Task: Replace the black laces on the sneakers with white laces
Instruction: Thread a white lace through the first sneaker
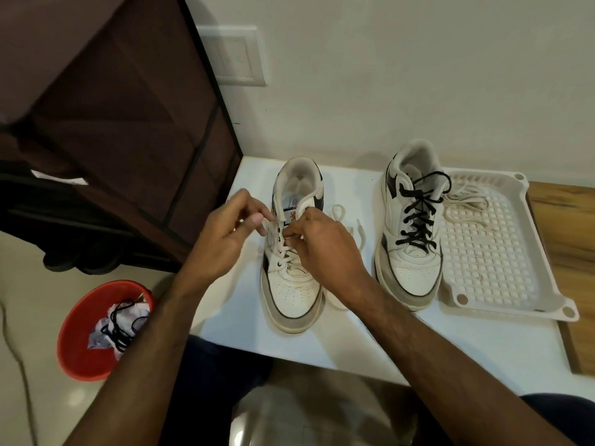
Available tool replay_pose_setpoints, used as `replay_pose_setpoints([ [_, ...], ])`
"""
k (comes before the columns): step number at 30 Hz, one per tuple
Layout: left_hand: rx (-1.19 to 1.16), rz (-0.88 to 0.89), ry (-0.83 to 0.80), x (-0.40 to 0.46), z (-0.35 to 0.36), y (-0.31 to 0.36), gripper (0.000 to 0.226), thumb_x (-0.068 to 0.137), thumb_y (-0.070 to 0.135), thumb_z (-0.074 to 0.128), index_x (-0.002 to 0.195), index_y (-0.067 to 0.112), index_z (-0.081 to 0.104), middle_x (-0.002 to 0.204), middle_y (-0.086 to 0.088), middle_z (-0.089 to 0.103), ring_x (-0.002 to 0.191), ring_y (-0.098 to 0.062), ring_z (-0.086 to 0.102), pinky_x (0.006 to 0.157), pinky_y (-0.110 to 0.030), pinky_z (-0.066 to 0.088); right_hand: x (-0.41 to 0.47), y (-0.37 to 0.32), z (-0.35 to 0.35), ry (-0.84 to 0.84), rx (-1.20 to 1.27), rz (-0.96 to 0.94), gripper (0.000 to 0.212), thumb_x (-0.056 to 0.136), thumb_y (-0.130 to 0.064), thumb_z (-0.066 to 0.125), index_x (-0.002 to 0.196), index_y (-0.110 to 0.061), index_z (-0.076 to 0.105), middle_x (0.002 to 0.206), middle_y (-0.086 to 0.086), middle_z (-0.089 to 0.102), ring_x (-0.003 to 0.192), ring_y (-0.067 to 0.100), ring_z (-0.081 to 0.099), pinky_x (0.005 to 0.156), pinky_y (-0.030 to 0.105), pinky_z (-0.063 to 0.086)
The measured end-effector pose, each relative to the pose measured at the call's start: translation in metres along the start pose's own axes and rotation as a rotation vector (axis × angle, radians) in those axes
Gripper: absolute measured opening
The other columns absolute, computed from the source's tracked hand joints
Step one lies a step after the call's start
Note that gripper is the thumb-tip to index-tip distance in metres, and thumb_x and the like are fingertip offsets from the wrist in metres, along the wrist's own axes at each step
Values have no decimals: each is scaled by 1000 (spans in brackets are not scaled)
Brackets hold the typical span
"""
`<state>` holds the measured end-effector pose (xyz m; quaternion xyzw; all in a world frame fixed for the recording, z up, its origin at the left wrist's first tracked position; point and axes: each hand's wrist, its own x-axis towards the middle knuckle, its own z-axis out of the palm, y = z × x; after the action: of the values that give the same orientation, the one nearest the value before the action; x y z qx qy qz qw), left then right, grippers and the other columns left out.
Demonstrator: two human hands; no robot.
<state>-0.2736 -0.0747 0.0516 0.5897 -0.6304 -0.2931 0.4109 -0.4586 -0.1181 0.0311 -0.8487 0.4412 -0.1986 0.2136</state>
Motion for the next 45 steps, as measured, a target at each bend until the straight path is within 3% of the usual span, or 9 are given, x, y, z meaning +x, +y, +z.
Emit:
replay_pose_setpoints([
  [6,-979,-29,205,0,-20,11,24,105,11,30,82,14,38,63,0,51,42,-13,37,56,-31,47,2,4,-8,-101,78,24,29,93,-9,65,118,-19,73,110,-3,61,94,13,64,73,18,45],
  [9,-448,-226,204,-1,-17,2,19,100,24,47,82,17,46,54,3,39,44,-13,31,51,-29,37,5,8,-16,-127,269,100,28,88,-1,65,109,-17,76,95,-11,61,79,0,58,71,12,43],
  [13,321,-238,-252,-3,-1,-9,29,94,55,60,92,27,57,49,4,45,46,-7,37,50,-25,33,3,10,-23,-89,481,163,22,89,-1,67,103,-15,73,85,-8,67,68,-4,61,65,12,49],
  [20,332,-86,-211,1,4,-10,25,93,33,68,72,30,54,79,9,50,71,-12,53,66,-41,47,3,11,-21,-87,488,165,22,88,1,68,102,-15,74,87,-7,69,69,-4,63,67,14,53],
  [27,280,-162,-257,1,7,-10,25,91,41,74,99,26,55,88,8,64,81,-10,61,70,-32,52,2,10,-21,-65,485,167,21,87,0,70,101,-14,75,82,-9,68,68,-8,62,63,7,47],
  [33,384,-32,-276,6,12,-13,16,96,30,68,88,20,59,87,9,54,80,-8,54,73,-31,45,3,10,-21,-58,476,170,19,87,0,72,100,-13,74,82,-9,69,67,-8,62,63,6,46],
  [37,-19,-141,-205,4,6,-16,15,97,20,65,87,9,63,90,10,58,85,-6,56,79,-23,42,2,9,-18,-68,456,176,17,88,-4,73,101,-14,74,88,-6,72,70,-8,62,64,5,45],
  [41,-613,-105,-18,2,-6,0,21,95,21,54,81,26,69,99,1,69,94,-17,58,68,-26,45,2,10,-19,-87,453,183,17,88,-3,72,102,-13,74,88,-9,71,70,-8,63,64,4,45],
  [45,-707,-142,167,3,-9,9,22,100,18,46,78,15,48,64,0,59,67,-17,55,62,-30,43,3,12,-20,-123,482,198,21,86,-2,72,102,-15,75,88,-9,71,71,-3,65,67,7,49],
])
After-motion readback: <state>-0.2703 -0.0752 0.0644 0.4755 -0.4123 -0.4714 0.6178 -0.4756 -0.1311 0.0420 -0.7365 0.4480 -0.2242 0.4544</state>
